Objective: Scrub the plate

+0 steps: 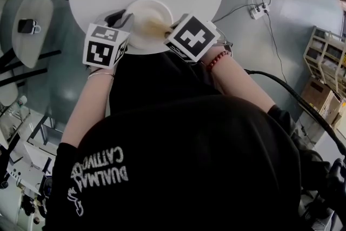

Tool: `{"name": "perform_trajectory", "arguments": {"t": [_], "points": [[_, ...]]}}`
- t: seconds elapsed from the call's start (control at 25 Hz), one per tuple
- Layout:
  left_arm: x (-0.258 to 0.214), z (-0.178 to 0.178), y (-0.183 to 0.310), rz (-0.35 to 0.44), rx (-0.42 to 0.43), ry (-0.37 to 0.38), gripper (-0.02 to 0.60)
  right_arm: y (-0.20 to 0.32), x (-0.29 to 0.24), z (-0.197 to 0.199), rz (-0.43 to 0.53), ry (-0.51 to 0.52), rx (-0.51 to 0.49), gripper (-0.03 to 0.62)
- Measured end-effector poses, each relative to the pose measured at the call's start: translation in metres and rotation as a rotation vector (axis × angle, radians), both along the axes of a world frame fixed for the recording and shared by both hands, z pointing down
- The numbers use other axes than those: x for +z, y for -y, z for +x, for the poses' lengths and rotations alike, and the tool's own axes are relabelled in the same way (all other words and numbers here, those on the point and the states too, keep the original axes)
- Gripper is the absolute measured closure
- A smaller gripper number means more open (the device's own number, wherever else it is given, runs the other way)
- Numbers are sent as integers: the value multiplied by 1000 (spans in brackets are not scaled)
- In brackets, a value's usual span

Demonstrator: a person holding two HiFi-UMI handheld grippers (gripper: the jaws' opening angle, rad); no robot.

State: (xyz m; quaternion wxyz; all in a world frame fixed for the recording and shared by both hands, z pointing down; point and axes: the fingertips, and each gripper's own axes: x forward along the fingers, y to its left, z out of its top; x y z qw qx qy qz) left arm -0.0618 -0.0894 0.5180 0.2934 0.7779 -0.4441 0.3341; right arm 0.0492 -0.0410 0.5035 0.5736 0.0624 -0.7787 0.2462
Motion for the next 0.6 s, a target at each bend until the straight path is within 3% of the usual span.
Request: {"name": "perform_trajectory", "arguments": {"t": [0.6], "points": [[-1,2,-4,3,10,-3,491,-11,-3,25,-78,52,83,539]]}}
